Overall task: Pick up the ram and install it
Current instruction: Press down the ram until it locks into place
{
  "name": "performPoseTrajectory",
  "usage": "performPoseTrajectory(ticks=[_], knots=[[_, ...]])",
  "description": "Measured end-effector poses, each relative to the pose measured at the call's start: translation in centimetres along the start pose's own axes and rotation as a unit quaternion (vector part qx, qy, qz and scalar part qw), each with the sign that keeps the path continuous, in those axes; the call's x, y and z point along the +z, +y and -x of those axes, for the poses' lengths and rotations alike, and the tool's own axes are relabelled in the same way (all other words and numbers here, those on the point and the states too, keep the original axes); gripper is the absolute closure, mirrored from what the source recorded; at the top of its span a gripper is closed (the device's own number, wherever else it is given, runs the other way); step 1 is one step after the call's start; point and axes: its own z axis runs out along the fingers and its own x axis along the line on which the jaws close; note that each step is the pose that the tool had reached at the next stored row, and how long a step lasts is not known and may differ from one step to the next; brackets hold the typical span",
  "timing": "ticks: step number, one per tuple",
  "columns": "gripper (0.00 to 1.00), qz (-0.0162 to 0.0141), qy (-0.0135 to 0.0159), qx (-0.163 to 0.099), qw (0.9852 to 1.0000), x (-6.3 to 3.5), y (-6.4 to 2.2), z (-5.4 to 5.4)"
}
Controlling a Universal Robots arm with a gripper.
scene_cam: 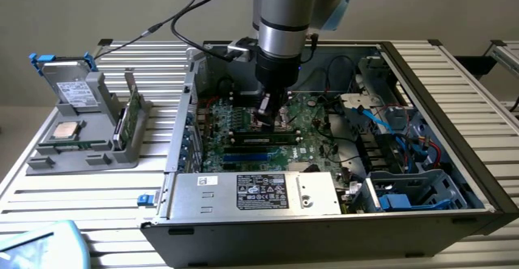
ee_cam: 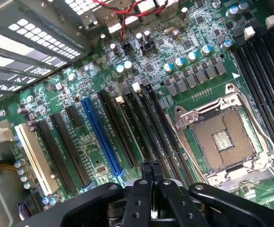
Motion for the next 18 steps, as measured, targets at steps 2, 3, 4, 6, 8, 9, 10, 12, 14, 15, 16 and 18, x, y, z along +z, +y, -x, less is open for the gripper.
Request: performPoseTrajectory(ticks=[2,3,4,6,8,9,10,12,14,15,16,18], knots=[[0.90,0.0006,0.0014,0.011,0.9999,0.01,0.00,0.00],[0.90,0.0007,0.0024,0.016,0.9999,0.01,0.00,0.00],[0.90,0.0007,0.0036,0.021,0.9998,0.01,0.00,0.00],[0.90,-0.0001,0.0066,0.029,0.9995,0.01,-0.01,0.00],[0.90,-0.0013,0.0090,0.038,0.9993,0.01,-0.01,0.00],[0.90,-0.0016,0.0095,0.042,0.9991,0.00,0.00,-0.01],[0.90,-0.0019,0.0097,0.047,0.9988,0.00,0.00,-0.01],[0.90,-0.0018,0.0097,0.057,0.9983,0.00,0.00,-0.01],[0.90,-0.0014,0.0095,0.067,0.9977,0.01,0.00,0.00],[0.90,-0.0011,0.0093,0.072,0.9973,0.01,0.00,0.01],[0.90,-0.0009,0.0093,0.077,0.9970,0.01,0.00,0.00],[0.90,-0.0003,0.0093,0.088,0.9961,0.01,0.00,0.00]])
